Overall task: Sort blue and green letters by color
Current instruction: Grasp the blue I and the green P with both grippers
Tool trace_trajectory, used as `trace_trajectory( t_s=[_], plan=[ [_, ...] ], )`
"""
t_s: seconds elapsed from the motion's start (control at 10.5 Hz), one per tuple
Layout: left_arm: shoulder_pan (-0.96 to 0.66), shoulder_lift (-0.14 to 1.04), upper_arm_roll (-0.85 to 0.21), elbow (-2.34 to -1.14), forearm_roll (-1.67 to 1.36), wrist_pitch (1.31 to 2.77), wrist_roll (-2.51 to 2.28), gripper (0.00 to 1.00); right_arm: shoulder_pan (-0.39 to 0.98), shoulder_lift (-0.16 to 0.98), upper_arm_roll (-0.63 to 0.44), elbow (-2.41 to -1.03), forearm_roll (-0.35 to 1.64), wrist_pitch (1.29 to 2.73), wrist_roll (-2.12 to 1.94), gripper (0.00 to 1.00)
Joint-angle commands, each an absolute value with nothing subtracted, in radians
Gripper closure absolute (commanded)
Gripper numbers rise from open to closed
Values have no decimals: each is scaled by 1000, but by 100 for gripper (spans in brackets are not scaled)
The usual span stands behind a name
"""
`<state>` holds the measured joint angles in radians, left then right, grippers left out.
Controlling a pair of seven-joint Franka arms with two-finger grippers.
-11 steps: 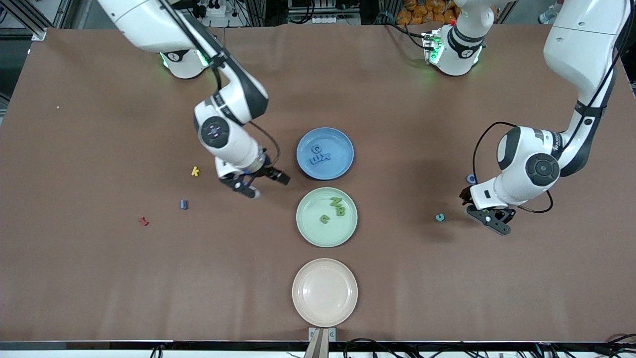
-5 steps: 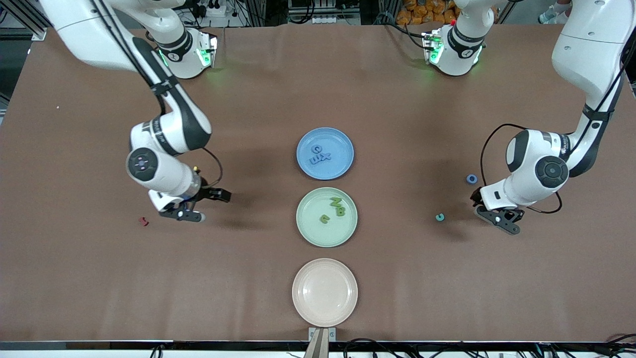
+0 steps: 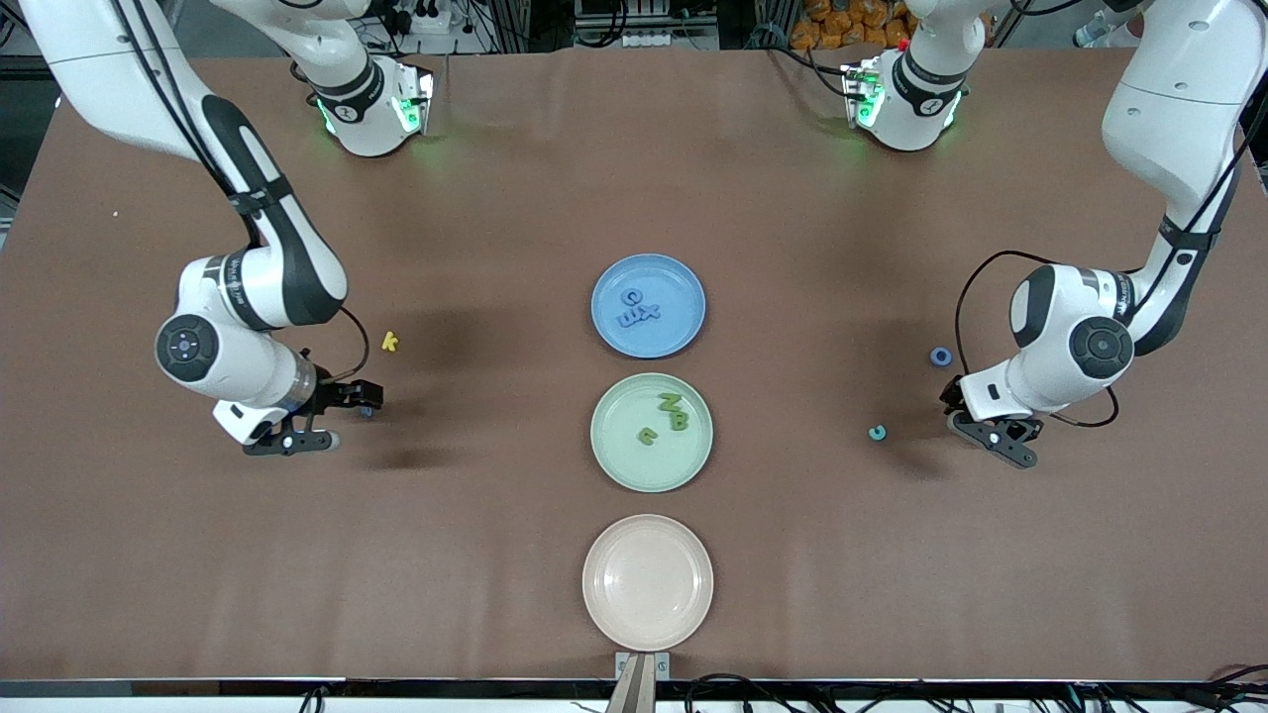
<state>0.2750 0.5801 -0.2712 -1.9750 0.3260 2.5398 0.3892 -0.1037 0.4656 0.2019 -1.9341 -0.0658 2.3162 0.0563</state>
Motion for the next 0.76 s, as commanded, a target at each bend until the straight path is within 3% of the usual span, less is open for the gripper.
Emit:
trace_trajectory(
  t_s=[0.0,0.28,0.38,0.47,0.66],
  plan=[
    [290,591,-281,-1976,351,2563,394,46,-115,456,187,-1992,-89,2356,44,0],
    [282,592,-281,-1973,364,2563,394,67,-115,466,187,-2088,-87,2508,58,0],
    [279,592,-281,-1970,364,2563,396,88,-114,475,187,-2095,-87,2526,66,0],
    [272,592,-281,-1968,364,2563,394,100,-109,483,187,-2095,-87,2536,71,0],
    [275,578,-287,-1961,362,2562,376,100,-101,498,187,-2092,-89,2559,89,14]
  ],
)
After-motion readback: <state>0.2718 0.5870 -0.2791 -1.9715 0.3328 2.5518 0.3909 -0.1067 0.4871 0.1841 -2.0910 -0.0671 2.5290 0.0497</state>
